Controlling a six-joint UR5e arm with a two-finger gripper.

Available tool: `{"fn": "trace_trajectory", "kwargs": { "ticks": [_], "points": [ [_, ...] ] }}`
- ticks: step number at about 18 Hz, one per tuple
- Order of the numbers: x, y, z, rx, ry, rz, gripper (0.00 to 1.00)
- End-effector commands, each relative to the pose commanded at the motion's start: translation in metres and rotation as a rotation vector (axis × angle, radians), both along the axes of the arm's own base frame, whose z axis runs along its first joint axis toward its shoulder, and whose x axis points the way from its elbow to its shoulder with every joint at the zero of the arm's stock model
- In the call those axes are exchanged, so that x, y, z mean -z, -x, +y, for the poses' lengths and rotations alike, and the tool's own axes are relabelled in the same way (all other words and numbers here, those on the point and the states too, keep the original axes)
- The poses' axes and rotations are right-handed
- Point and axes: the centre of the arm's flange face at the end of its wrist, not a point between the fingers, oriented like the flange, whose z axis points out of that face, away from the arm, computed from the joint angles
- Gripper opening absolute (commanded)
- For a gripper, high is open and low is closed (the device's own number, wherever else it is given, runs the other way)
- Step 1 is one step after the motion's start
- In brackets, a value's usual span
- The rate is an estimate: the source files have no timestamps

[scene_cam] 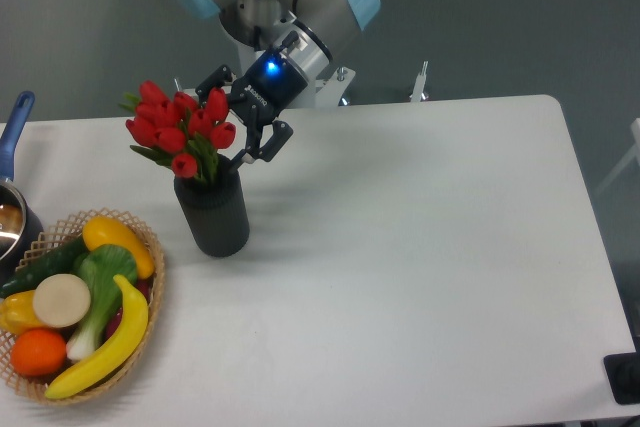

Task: Pick up the flowers from the vase
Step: 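Lower the open gripper onto the tulip stems just above the vase rim, then close the gripper around the red tulip stems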

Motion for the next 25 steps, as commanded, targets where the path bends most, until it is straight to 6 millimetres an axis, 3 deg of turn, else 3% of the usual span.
{"fn": "trace_trajectory", "kwargs": {
  "ticks": [1,2,11,25],
  "points": [
    [-0.001,0.0,0.0,0.001,-0.001,0.006,0.07],
    [-0.002,0.001,0.0,-0.001,-0.003,0.009,0.0],
    [-0.023,0.019,0.001,-0.035,-0.01,0.007,0.0],
    [-0.075,0.04,0.01,-0.124,-0.015,-0.188,0.0]
  ]
}}
